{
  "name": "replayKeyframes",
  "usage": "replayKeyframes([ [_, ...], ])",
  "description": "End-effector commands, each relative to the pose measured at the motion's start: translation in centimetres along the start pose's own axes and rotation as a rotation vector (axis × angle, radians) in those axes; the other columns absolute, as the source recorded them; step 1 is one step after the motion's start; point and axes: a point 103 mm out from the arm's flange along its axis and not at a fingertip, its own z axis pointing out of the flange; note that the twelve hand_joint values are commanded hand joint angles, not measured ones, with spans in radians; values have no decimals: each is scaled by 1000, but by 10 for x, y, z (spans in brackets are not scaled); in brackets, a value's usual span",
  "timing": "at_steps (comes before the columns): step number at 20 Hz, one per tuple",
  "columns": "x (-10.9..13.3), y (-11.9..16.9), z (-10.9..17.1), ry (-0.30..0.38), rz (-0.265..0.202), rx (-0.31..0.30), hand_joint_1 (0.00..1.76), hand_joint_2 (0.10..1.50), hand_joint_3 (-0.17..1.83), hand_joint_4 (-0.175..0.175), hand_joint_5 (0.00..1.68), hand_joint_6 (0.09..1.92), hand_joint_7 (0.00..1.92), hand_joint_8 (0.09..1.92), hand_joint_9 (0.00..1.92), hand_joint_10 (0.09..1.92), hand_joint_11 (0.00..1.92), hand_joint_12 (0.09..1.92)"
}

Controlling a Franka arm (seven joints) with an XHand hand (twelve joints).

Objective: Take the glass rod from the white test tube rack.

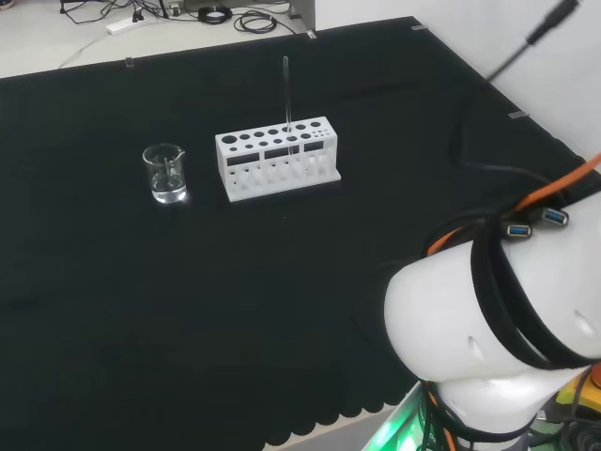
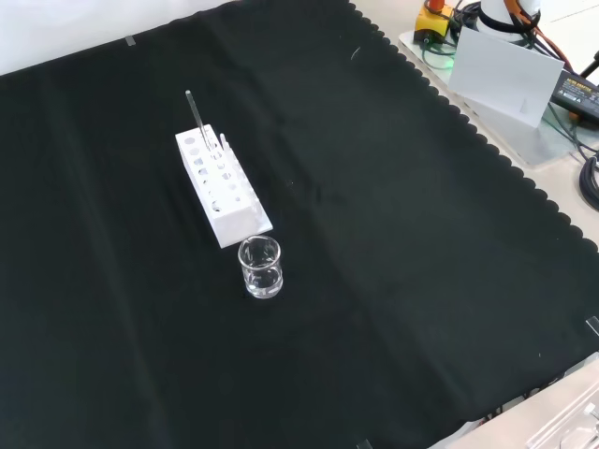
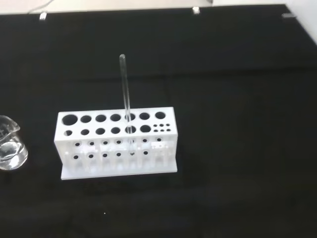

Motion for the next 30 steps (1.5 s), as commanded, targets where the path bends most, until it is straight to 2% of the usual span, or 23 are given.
replayKeyframes([
  [1,22,58,0,-10,-93,11,347,895,387,-144,184,87,109,809,450,777,271,1352],
  [5,26,80,10,3,-102,24,343,903,379,-145,195,87,126,809,494,768,319,1348],
  [11,32,112,24,25,-158,27,405,897,361,-145,206,87,152,807,543,752,371,1336],
  [18,34,137,42,33,-230,22,451,904,357,-147,248,87,245,807,708,699,491,1297],
  [27,44,167,72,46,-244,47,461,908,361,-150,274,87,298,819,776,698,538,1291],
  [30,47,176,82,66,-254,37,464,908,365,-153,288,87,339,824,826,695,582,1272],
])
